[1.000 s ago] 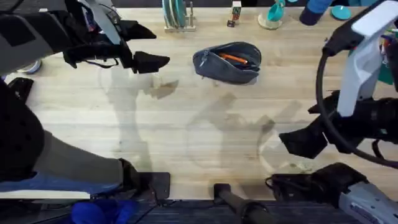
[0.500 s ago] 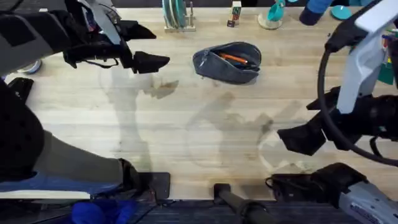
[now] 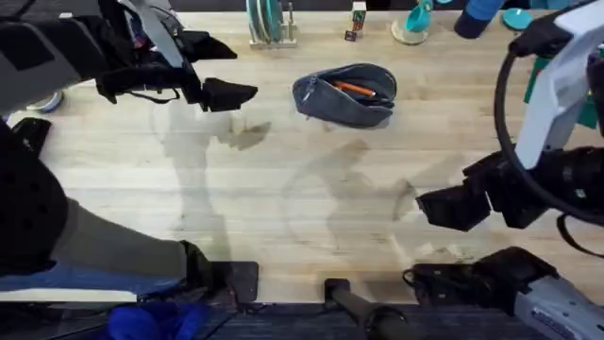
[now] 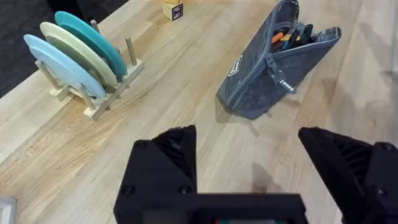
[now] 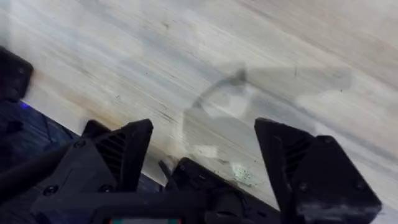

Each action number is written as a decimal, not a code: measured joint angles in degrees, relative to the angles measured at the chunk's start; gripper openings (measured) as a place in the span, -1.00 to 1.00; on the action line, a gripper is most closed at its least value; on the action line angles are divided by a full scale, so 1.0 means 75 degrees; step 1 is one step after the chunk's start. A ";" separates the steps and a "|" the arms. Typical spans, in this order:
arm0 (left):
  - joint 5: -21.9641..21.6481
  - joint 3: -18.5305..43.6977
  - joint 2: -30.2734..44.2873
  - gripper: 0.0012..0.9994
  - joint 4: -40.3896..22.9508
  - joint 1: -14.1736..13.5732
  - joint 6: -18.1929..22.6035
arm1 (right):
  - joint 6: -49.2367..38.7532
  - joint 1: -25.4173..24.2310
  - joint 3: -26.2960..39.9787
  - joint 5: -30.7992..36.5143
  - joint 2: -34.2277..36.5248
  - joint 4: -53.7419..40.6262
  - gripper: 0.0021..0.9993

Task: Unzip the bag, pick up the pens from the table one at a time and place them inside, then zip the bag closed.

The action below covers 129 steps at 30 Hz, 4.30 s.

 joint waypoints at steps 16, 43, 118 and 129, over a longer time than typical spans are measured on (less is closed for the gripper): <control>0.0000 0.0000 0.0002 0.99 -0.0001 0.0000 0.0000 | 0.1685 0.0000 0.0000 -0.0003 0.1063 0.0100 0.99; -0.0169 0.0000 0.0001 0.99 -0.0001 0.0000 0.0000 | 0.3279 0.1157 0.3384 0.0314 0.4004 0.0146 0.99; -0.0169 0.0000 0.0001 0.99 0.0005 0.0000 -0.0003 | 0.4931 0.1961 0.6854 0.0860 0.7668 0.0870 0.99; -0.0169 0.0000 0.0001 0.99 0.0005 0.0000 -0.0003 | 0.5482 0.2154 0.6883 0.0860 0.8352 0.0917 0.99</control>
